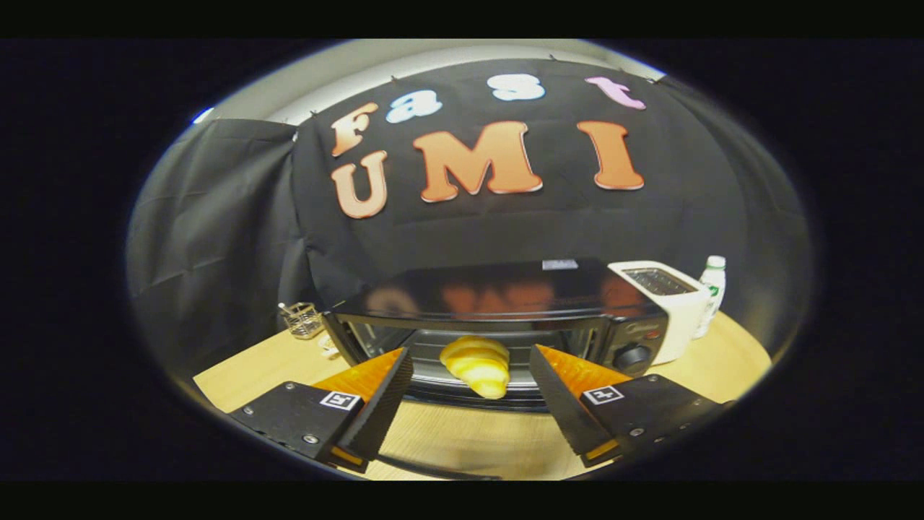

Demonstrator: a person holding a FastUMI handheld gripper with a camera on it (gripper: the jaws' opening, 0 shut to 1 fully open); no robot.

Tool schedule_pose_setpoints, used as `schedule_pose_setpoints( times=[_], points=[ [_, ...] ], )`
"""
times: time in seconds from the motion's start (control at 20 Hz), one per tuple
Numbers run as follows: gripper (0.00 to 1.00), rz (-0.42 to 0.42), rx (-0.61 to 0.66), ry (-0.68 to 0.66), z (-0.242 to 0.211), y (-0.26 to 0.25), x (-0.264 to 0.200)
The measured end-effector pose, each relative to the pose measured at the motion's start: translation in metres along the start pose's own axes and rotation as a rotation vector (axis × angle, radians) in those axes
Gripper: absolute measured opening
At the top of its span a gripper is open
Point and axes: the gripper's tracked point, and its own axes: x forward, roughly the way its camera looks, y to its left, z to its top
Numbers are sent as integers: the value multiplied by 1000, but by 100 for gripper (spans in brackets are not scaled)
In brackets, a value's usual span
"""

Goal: Open the toaster oven, put the food inside, and close the toaster oven door.

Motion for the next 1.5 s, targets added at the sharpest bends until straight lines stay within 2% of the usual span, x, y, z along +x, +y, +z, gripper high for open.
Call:
schedule_pose_setpoints(
  times=[0.2,0.5,0.6,0.8,1.1,1.3,1.5],
  points=[
    [96,51,44,17,-15,11,-42],
    [96,94,21,139,-88,28,-84],
    [96,132,41,216,-116,39,-94],
    [96,134,82,290,-146,40,-113],
    [96,94,111,407,-186,32,-111],
    [96,106,152,438,-193,42,-99],
    [96,155,126,482,-206,65,-92]
  ],
)
